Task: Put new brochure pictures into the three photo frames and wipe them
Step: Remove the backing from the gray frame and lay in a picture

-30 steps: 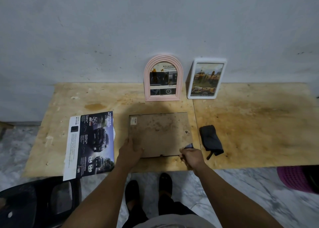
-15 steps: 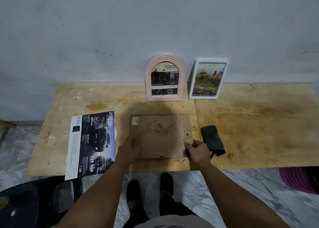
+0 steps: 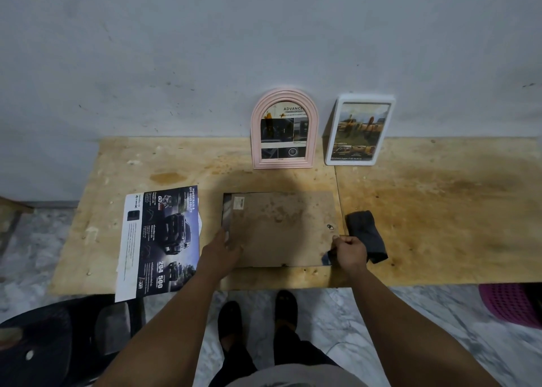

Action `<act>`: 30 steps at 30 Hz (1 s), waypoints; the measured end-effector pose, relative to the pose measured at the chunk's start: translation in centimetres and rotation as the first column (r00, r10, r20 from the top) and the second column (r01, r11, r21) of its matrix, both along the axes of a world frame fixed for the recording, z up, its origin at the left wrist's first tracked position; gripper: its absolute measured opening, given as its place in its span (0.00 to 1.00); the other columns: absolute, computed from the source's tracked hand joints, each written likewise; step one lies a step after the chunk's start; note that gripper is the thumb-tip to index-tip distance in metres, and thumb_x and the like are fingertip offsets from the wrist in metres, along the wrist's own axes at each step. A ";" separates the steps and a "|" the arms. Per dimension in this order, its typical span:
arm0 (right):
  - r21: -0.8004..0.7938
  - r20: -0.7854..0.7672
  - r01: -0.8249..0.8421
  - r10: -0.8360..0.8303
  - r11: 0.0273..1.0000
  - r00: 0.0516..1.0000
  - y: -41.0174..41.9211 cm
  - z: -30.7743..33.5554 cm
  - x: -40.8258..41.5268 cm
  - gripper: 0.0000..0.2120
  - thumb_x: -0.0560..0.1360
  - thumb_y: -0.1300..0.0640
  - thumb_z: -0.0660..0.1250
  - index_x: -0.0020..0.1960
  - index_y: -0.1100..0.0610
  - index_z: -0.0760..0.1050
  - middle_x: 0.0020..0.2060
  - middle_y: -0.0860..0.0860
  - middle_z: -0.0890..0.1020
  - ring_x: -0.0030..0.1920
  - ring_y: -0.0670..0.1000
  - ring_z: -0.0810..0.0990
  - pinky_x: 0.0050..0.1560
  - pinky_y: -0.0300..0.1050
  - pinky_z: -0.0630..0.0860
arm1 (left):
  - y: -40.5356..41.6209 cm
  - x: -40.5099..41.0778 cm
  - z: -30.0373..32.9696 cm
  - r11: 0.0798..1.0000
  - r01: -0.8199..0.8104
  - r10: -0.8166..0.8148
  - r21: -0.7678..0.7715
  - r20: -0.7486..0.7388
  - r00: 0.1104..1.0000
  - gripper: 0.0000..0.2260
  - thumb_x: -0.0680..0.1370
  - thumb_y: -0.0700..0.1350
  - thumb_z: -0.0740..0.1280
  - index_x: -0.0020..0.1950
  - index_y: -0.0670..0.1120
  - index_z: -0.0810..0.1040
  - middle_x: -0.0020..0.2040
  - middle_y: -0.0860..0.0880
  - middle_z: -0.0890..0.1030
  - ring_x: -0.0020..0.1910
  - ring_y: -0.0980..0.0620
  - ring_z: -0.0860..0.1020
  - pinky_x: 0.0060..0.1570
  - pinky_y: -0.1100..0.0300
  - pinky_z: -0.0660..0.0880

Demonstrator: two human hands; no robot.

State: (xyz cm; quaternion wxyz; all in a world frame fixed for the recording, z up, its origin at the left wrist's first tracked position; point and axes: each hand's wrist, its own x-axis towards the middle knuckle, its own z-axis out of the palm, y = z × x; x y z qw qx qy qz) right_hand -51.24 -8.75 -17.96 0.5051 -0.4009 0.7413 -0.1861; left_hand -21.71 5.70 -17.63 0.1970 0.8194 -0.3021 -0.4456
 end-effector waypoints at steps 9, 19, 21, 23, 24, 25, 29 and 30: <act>-0.049 0.147 0.163 -0.154 0.985 0.977 -0.2 -0.1 -2.3 0.06 0.82 0.56 0.65 0.53 0.57 0.78 0.51 0.58 0.83 0.54 0.62 0.81 0.57 0.61 0.78 | 0.2 0.1 0.5 1.000 -0.023 0.023 -0.003 -0.075 0.997 0.37 0.79 0.60 0.68 0.84 0.52 0.56 0.78 0.48 0.69 0.74 0.44 0.71 0.68 0.50 0.72; -0.204 0.179 0.561 -0.533 0.802 0.827 -3.6 2.2 -5.6 0.11 0.81 0.53 0.63 0.61 0.53 0.79 0.58 0.57 0.81 0.56 0.58 0.78 0.57 0.54 0.75 | -0.4 0.6 -0.1 0.999 0.041 -0.041 0.029 0.007 0.999 0.41 0.70 0.67 0.63 0.78 0.46 0.67 0.71 0.42 0.77 0.67 0.40 0.76 0.65 0.47 0.74; -0.235 0.167 0.619 -0.597 0.749 0.785 -5.5 3.2 -7.3 0.12 0.81 0.54 0.62 0.61 0.55 0.78 0.57 0.56 0.81 0.56 0.59 0.79 0.57 0.53 0.75 | -0.6 0.3 0.2 0.999 0.037 -0.037 0.038 0.015 0.999 0.39 0.74 0.65 0.66 0.79 0.45 0.66 0.72 0.41 0.76 0.69 0.39 0.75 0.65 0.49 0.73; -0.260 0.141 0.631 -0.617 0.731 0.774 -7.7 3.8 -9.5 0.13 0.82 0.55 0.61 0.62 0.57 0.78 0.56 0.55 0.80 0.56 0.57 0.78 0.60 0.53 0.75 | -0.7 0.4 0.0 0.998 0.033 -0.035 0.051 0.039 0.999 0.35 0.77 0.61 0.68 0.79 0.45 0.66 0.71 0.40 0.76 0.67 0.38 0.76 0.63 0.49 0.74; -0.260 0.129 0.634 -0.625 0.728 0.770 -8.7 4.3 -10.5 0.13 0.82 0.55 0.61 0.63 0.58 0.78 0.57 0.55 0.80 0.57 0.57 0.78 0.61 0.54 0.75 | -0.8 0.4 0.0 0.998 0.033 -0.036 0.057 0.049 0.998 0.34 0.78 0.60 0.68 0.78 0.45 0.67 0.70 0.40 0.78 0.65 0.38 0.78 0.62 0.49 0.75; -0.253 0.118 0.641 -0.634 0.725 0.764 -10.0 4.4 -11.8 0.13 0.82 0.55 0.62 0.64 0.58 0.78 0.59 0.56 0.81 0.59 0.59 0.79 0.62 0.55 0.75 | -0.9 0.3 0.1 0.997 0.034 -0.037 0.063 0.052 0.998 0.32 0.78 0.59 0.69 0.77 0.45 0.67 0.68 0.40 0.79 0.62 0.38 0.79 0.60 0.48 0.77; -0.233 0.078 0.642 -0.643 0.731 0.761 -14.9 3.5 -17.2 0.12 0.81 0.56 0.62 0.62 0.55 0.79 0.61 0.58 0.82 0.62 0.61 0.79 0.66 0.57 0.77 | -1.4 -0.2 0.5 0.995 0.055 -0.061 0.082 0.077 0.995 0.30 0.82 0.53 0.68 0.80 0.43 0.63 0.72 0.39 0.75 0.66 0.36 0.76 0.55 0.52 0.72; -0.225 0.102 0.660 -0.656 0.717 0.747 -15.8 3.9 -18.1 0.13 0.80 0.57 0.63 0.62 0.55 0.79 0.61 0.58 0.82 0.63 0.61 0.79 0.67 0.58 0.76 | -1.5 -0.3 0.5 0.995 0.054 -0.061 0.088 0.079 0.995 0.31 0.82 0.53 0.68 0.81 0.43 0.62 0.74 0.40 0.74 0.68 0.36 0.75 0.57 0.51 0.72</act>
